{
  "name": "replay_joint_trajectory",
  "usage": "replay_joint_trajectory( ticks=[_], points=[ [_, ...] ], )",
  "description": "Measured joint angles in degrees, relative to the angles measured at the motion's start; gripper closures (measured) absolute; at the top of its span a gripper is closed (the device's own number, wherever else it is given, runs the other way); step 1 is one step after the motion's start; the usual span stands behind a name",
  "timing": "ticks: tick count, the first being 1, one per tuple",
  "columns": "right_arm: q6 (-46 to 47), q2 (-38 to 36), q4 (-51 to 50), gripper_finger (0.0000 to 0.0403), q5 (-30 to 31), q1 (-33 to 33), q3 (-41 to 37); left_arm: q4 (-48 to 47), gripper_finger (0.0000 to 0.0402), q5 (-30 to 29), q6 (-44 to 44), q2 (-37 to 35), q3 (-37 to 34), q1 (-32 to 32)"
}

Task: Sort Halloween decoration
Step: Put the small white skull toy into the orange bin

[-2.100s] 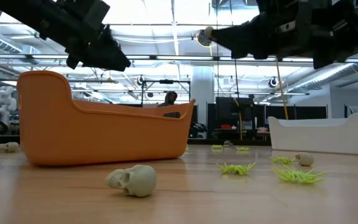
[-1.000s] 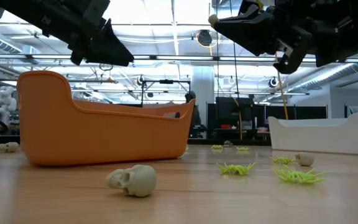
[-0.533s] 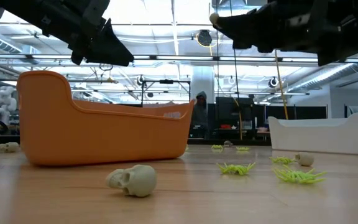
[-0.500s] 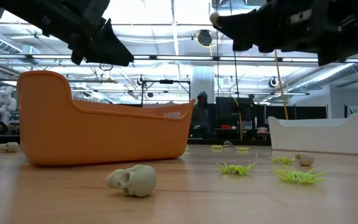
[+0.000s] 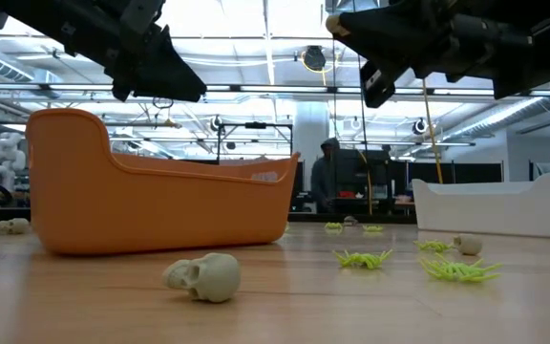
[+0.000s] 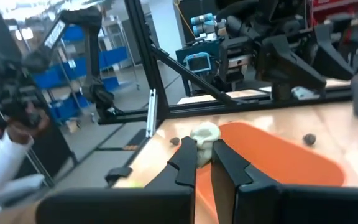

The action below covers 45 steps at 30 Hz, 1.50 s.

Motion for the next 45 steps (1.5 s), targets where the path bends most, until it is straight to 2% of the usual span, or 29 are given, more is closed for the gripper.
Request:
replay_joint_trajectory(
  ticks=[9,18,25,31,39,45],
  points=[
    [6.7,0.0,0.0,0.0397,0.5,0.0,0.0,0.0,0.0254,2.8,1.0,0.0,0.0,-0.1],
    [7.7,0.2,-0.1,0.0397,8.7,0.0,0.0,0.0,0.0254,4.2,2.3,0.0,0.0,-0.1],
    [8.0,3.6,-0.2,0.0397,15.2,1.2,0.7,-0.2,0.0254,4.2,4.1,0.0,0.0,-0.1],
    [5.4,8.6,-1.0,0.0397,16.4,1.6,6.7,-0.2,0.0254,4.1,4.3,0.0,0.0,-0.1],
    [-0.4,17.8,-13.0,0.0397,16.6,1.4,18.5,-2.9,0.0254,3.1,3.8,0.0,0.0,-0.1],
    [-1.5,22.8,-17.7,0.0387,17.2,1.0,23.7,-7.0,0.0254,2.6,2.6,0.0,0.0,-0.1]
  ],
)
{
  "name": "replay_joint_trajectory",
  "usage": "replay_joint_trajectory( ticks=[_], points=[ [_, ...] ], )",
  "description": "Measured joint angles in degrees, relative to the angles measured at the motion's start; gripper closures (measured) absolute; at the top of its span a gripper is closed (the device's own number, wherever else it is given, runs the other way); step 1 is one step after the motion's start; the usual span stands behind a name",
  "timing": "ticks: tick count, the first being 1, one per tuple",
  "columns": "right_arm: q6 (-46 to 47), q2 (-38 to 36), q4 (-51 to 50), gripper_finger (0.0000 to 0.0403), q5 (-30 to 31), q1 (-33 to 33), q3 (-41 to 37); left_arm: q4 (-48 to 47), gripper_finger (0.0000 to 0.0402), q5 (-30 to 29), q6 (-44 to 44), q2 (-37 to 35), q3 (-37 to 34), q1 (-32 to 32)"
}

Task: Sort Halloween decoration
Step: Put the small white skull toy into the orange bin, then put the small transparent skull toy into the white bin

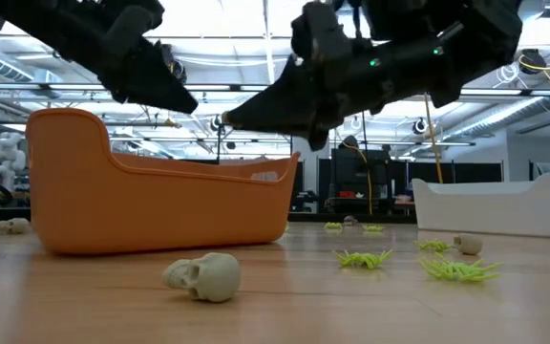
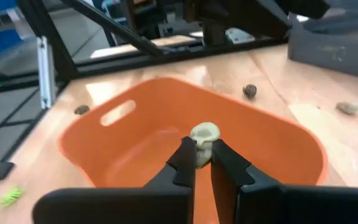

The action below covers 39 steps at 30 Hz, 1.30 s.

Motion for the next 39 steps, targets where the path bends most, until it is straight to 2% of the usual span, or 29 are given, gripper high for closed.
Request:
replay_joint_trajectory(
  ticks=[6,12,18,28,35,39],
  points=[
    [-0.3,0.5,-2.9,0.0336,5.1,0.1,1.0,-10.4,0.0254,-0.1,-7.4,-0.1,0.0,0.0],
    [-2.7,0.5,-3.1,0.0272,5.2,0.0,1.0,-22.1,0.0254,-0.1,-18.3,-0.1,0.0,0.0],
    [-4.4,-0.6,-4.3,0.0239,5.0,0.1,1.0,-32.9,0.0254,3.1,-25.8,-0.1,0.0,0.0],
    [-11.5,-8.8,-14.5,0.0235,4.8,2.5,1.0,-38.3,0.0254,12.9,-25.8,-0.2,0.0,-0.1],
    [-13.6,-9.4,-16.7,0.0236,3.3,3.3,1.0,-45.5,0.0253,11.7,-22.2,-0.2,0.0,-1.8],
    [-13.0,-9.4,-19.4,0.0236,2.0,3.4,1.0,-44.9,0.024,12.3,-16.9,-0.3,-0.1,-1.7]
  ],
)
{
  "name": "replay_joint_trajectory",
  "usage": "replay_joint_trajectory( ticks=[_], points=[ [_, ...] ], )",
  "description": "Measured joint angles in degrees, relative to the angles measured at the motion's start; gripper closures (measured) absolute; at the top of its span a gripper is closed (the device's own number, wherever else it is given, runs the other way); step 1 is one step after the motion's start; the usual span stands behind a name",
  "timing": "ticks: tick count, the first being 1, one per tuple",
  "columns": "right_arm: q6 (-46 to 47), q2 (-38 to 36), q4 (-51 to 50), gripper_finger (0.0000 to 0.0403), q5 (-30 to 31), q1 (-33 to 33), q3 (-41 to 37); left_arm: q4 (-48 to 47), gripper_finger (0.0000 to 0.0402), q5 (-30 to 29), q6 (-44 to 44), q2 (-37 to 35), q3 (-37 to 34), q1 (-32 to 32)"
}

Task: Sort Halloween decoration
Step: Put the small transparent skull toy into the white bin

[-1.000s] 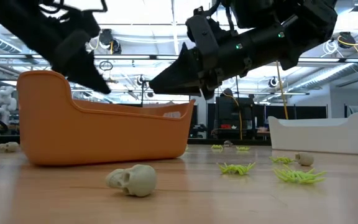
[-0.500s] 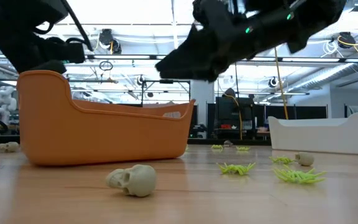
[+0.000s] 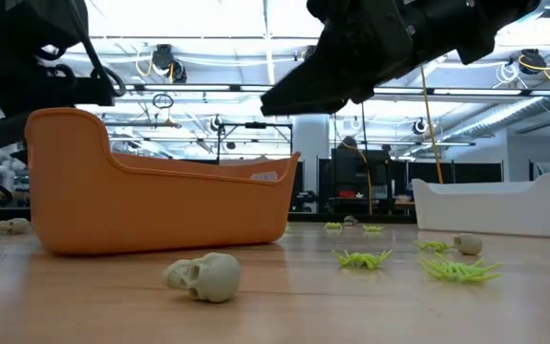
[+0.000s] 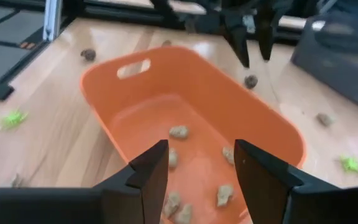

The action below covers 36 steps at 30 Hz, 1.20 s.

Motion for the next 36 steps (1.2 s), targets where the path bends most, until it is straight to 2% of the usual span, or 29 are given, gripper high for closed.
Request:
replay_joint_trajectory(
  ticks=[6,12,19,23,30,33,36],
  points=[
    [0.0,0.0,-2.2,0.0236,0.0,0.2,0.0,1.7,0.0198,3.3,6.0,-0.2,-0.4,3.4],
    [-0.6,0.0,-3.9,0.0236,0.0,0.2,0.0,8.1,0.0178,11.4,11.6,-0.2,-4.0,8.5],
    [-1.0,0.0,-5.6,0.0236,-0.1,0.2,0.0,8.7,0.0178,12.9,13.6,-0.1,-4.3,12.9],
    [-1.9,0.0,-5.6,0.0236,-0.1,0.2,0.0,9.1,0.0178,15.4,14.2,0.1,-4.4,15.7],
    [-1.9,0.0,-6.1,0.0236,-0.4,0.2,0.0,15.5,0.018,20.9,15.4,-0.1,-8.3,18.0],
    [-1.9,0.0,-6.5,0.0236,-1.6,0.2,0.0,15.6,0.0195,20.7,15.2,-0.1,-8.7,17.9],
    [-1.8,0.0,-6.6,0.0236,-1.7,0.2,0.0,15.5,0.0227,20.5,15.1,-0.1,-8.8,17.9]
  ],
)
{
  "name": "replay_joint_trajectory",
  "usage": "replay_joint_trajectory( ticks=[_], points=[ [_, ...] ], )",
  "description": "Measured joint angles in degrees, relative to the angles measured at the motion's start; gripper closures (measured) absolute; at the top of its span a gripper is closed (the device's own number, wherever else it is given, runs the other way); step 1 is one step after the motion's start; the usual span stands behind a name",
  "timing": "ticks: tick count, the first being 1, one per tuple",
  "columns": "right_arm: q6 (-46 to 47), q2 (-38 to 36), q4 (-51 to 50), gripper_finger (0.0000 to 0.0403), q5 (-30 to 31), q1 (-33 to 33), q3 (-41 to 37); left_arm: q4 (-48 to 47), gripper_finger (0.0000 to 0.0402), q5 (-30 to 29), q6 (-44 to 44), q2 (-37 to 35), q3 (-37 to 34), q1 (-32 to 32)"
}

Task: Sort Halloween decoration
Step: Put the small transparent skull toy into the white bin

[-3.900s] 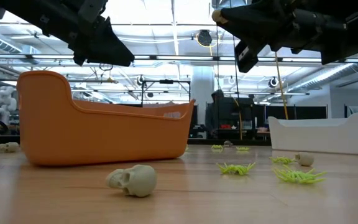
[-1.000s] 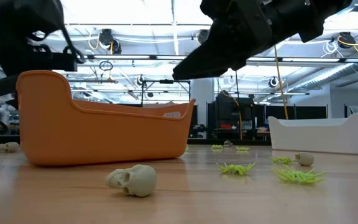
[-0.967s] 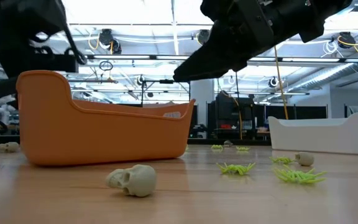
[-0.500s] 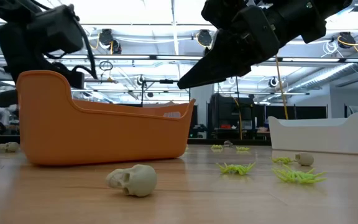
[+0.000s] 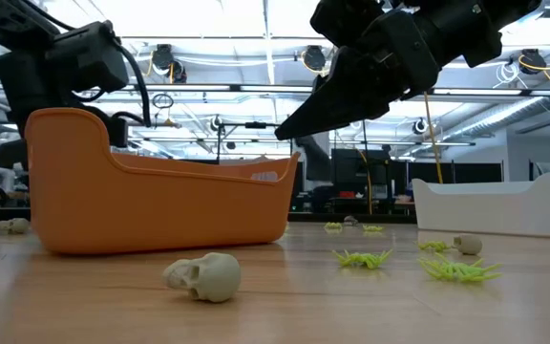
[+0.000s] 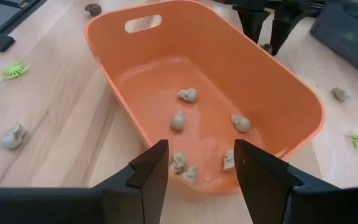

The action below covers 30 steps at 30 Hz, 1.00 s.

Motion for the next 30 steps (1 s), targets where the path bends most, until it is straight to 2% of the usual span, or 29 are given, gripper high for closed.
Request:
replay_joint_trajectory(
  ticks=[10,15,20,25,30],
  points=[
    [0.2,0.0,-0.3,0.0236,0.0,0.0,0.0,0.4,0.035,-4.3,-0.1,0.1,-0.1,0.0],
    [-0.2,0.0,-0.3,0.0236,0.1,0.0,0.0,0.5,0.0352,-5.3,-0.1,-0.1,0.5,0.0],
    [-2.4,0.0,-0.2,0.0236,0.1,0.0,0.0,-0.7,0.0352,-5.2,0.2,-3.0,4.5,-0.3],
    [-13.3,0.0,1.5,0.0236,0.3,0.8,0.0,-4.0,0.0352,-5.1,1.8,-7.7,9.3,-1.1],
    [-26.8,0.0,8.9,0.022,0.4,1.1,0.0,-1.4,0.0352,-4.5,3.2,-11.9,12.6,-2.9]
  ],
)
